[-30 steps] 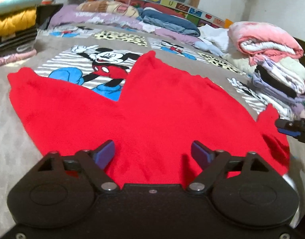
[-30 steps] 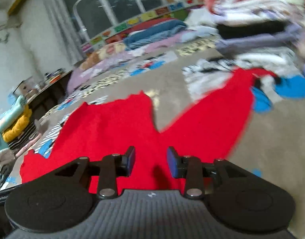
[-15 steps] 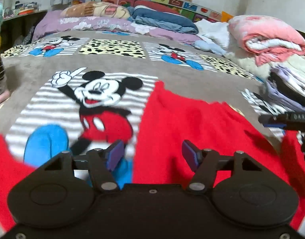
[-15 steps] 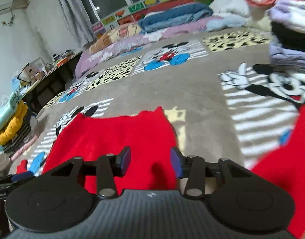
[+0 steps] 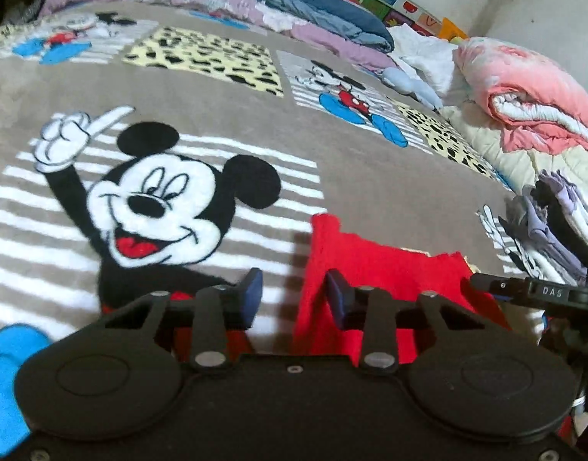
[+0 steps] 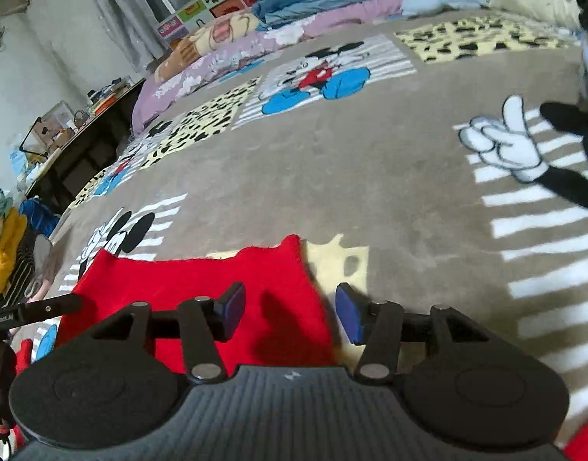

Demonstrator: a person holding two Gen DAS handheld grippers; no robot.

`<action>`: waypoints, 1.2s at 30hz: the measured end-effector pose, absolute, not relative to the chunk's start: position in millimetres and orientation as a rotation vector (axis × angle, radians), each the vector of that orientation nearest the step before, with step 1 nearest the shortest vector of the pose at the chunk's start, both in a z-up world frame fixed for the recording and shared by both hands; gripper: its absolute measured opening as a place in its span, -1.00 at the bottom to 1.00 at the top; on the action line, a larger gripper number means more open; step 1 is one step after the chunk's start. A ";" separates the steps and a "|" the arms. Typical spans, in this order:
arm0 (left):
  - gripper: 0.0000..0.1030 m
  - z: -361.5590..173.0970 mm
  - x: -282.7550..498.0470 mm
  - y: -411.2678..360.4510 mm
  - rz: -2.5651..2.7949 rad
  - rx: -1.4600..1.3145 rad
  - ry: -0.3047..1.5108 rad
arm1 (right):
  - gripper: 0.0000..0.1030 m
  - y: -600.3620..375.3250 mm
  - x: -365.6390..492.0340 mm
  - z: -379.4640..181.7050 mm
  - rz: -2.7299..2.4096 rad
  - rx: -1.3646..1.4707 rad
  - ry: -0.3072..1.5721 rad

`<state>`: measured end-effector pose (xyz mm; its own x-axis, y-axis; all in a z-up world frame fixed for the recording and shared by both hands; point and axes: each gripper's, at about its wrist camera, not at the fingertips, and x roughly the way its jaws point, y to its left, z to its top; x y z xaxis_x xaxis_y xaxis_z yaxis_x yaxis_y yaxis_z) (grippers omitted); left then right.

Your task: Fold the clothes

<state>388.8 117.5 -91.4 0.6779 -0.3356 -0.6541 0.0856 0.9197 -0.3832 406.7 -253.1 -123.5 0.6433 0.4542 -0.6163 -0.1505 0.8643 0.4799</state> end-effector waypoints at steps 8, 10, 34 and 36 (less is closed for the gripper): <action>-0.94 -118.8 405.4 143.0 -0.294 -0.684 0.871 | -0.78 -249.8 414.8 -134.3 0.402 0.441 0.788; -0.94 -124.1 403.2 156.9 -0.310 -0.805 0.846 | -0.79 -259.0 409.2 -132.1 0.395 0.497 0.737; -0.76 -87.7 396.8 134.0 -0.215 -0.509 0.764 | -0.37 -230.7 400.0 -98.2 0.378 0.164 0.673; -0.90 -93.7 400.7 134.0 -0.197 -0.520 0.779 | -0.40 -226.2 413.5 -110.3 0.366 0.186 0.726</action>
